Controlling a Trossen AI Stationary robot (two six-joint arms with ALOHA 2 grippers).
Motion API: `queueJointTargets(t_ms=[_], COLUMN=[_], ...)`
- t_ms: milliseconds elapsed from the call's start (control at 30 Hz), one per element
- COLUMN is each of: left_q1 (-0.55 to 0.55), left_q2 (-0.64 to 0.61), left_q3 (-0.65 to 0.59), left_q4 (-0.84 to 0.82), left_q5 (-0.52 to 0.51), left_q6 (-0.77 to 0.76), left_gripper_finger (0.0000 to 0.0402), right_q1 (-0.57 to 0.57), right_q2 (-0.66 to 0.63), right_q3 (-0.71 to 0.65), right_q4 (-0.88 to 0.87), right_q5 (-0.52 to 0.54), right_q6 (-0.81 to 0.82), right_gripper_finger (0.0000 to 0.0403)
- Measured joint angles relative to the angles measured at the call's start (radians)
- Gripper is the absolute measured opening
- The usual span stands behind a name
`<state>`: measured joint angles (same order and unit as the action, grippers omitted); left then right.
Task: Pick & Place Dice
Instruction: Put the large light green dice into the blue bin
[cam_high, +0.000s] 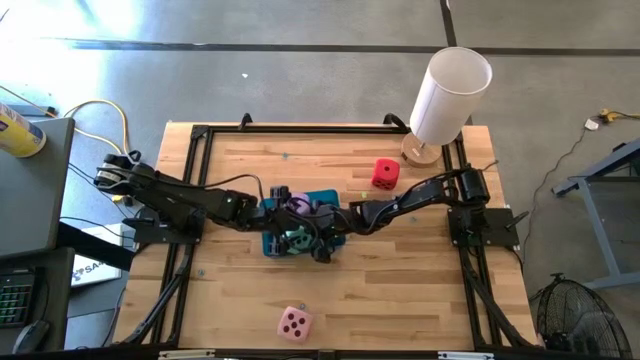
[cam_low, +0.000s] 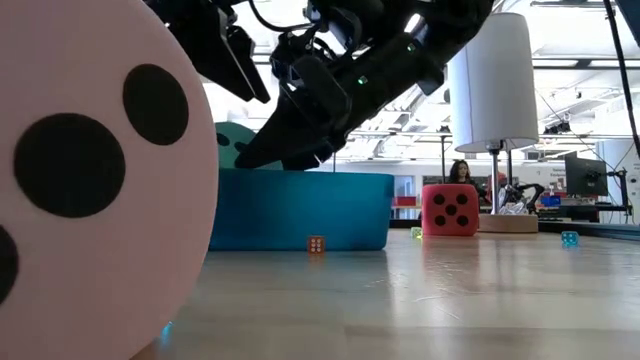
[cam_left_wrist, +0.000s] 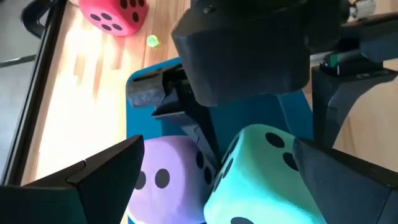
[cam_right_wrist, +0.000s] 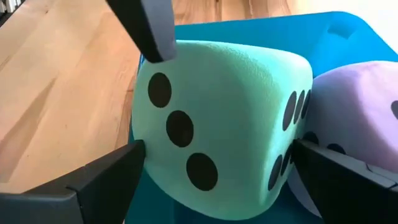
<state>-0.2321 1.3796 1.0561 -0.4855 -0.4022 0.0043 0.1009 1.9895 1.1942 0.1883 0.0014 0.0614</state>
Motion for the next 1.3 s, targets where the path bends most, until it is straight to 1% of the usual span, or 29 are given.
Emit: queueJointTargets(t_ms=[67,233,300,367,433,533,600,667,767,800,967,1167,1300], left_q1=[0.000,0.000,0.000,0.000,0.000,0.000,-0.010,-0.019,-0.040,-0.048,-0.091,-0.141,-0.133], left_q2=[0.000,0.000,0.000,0.000,0.000,0.000,0.000,0.000,0.000,0.000,0.000,0.005,0.018], left_q3=[0.000,0.000,-0.001,-0.001,-0.001,-0.002,-0.002,-0.002,-0.002,-0.002,-0.002,-0.002,-0.003], left_q4=[-0.003,-0.020,-0.022,-0.024,-0.031,-0.055,-0.085,-0.127,-0.139,-0.140,-0.145,-0.141,-0.138], left_q5=[0.001,0.002,0.003,0.003,0.003,0.004,0.005,0.005,0.005,0.005,0.005,0.005,0.001], left_q6=[-0.001,-0.003,-0.004,-0.010,-0.018,-0.044,-0.073,-0.088,-0.110,-0.116,-0.143,-0.153,-0.155], left_gripper_finger=[0.0400,0.0400,0.0400,0.0400,0.0400,0.0400,0.0400,0.0400,0.0400,0.0400,0.0400,0.0400,0.0400], right_q1=[0.000,0.003,0.005,0.006,0.013,0.025,0.037,0.047,0.070,0.076,0.117,0.167,0.187], right_q2=[-0.005,-0.038,-0.068,-0.081,-0.110,-0.120,-0.149,-0.156,-0.180,-0.181,-0.201,-0.201,-0.201], right_q3=[0.000,0.003,-0.001,0.006,0.003,0.005,-0.002,0.007,0.000,0.003,0.004,0.003,0.003], right_q4=[-0.002,-0.028,-0.076,-0.065,-0.141,-0.176,-0.250,-0.241,-0.300,-0.293,-0.373,-0.523,-0.550], right_q5=[0.009,0.092,0.111,0.118,0.163,0.256,0.322,0.365,0.433,0.438,0.527,0.627,0.636], right_q6=[-0.006,-0.014,-0.014,-0.015,-0.015,-0.014,-0.013,-0.013,-0.013,-0.011,0.029,0.138,0.175], right_gripper_finger=[0.0398,0.0398,0.0398,0.0398,0.0398,0.0398,0.0398,0.0398,0.0398,0.0398,0.0398,0.0398,0.0398])
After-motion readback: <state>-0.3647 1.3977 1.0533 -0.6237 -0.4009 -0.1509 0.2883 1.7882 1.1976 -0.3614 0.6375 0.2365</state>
